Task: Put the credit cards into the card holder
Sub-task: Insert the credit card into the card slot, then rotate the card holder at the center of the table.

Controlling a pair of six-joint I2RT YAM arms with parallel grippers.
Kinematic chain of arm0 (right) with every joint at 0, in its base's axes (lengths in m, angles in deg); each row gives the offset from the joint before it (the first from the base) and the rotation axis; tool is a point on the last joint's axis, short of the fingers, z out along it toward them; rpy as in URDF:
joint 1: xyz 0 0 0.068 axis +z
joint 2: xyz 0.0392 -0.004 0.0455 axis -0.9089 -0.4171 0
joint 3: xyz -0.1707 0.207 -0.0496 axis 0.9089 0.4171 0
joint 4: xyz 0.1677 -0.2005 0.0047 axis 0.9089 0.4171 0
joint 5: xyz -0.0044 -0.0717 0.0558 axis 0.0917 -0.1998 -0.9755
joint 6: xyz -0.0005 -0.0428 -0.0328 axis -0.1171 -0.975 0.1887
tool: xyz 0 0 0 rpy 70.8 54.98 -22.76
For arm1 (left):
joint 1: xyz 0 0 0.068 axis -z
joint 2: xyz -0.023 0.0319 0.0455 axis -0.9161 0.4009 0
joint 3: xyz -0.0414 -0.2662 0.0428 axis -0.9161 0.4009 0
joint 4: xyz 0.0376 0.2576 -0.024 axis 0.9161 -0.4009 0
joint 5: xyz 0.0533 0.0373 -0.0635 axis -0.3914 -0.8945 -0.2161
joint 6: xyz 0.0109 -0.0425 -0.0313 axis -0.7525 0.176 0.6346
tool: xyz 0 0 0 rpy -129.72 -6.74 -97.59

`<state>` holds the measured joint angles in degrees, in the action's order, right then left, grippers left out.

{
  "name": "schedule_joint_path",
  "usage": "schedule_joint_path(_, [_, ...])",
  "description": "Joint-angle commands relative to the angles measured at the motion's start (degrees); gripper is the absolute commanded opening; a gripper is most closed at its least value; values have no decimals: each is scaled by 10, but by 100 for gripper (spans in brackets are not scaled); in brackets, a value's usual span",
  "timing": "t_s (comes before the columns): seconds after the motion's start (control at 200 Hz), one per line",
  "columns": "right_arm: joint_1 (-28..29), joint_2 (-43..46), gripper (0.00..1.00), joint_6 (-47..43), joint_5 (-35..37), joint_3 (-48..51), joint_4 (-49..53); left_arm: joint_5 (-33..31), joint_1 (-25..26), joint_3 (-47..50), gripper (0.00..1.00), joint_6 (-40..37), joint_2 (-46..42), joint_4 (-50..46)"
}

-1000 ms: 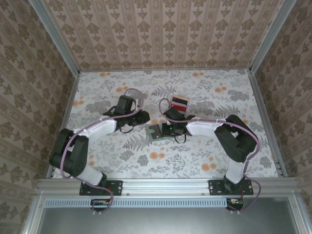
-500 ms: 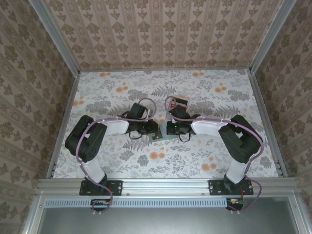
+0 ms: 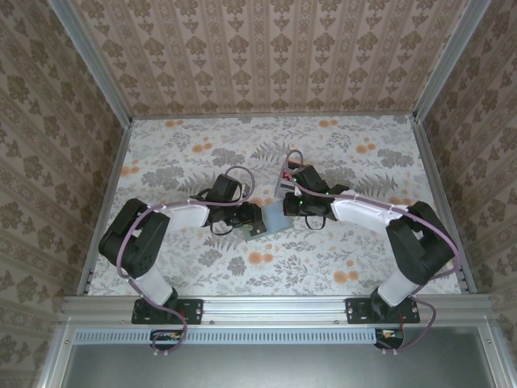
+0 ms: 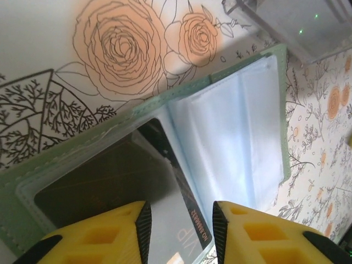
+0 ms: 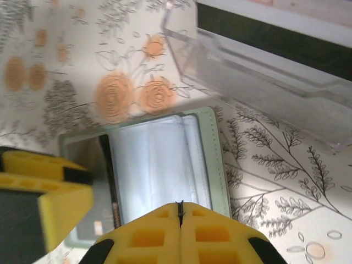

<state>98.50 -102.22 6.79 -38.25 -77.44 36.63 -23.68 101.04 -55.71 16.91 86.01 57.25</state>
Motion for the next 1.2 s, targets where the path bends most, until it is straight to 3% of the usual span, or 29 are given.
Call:
schedule_joint_path(0.0, [-2, 34, 6, -11, -29, 24, 48, -28, -11, -59, 39, -35, -25, -94])
schedule_joint_path(0.22, [2, 32, 6, 15, -58, 85, 25, -6, -63, -139, 35, -95, 43, -124])
schedule_joint_path(0.495, [17, -40, 6, 48, -45, 87, -62, 24, -47, -146, 28, -112, 93, -139])
schedule_joint_path(0.73, [18, -109, 6, 26, -6, 13, -56, 6, -46, -40, 25, -92, 30, -127])
schedule_joint_path(0.93, [41, -182, 6, 5, -36, -87, -20, -17, -40, 52, 25, -49, -59, -116])
schedule_joint_path(1.195, [66, -275, 6, -24, -98, -233, 40, -55, -12, 95, 28, -12, -138, -135])
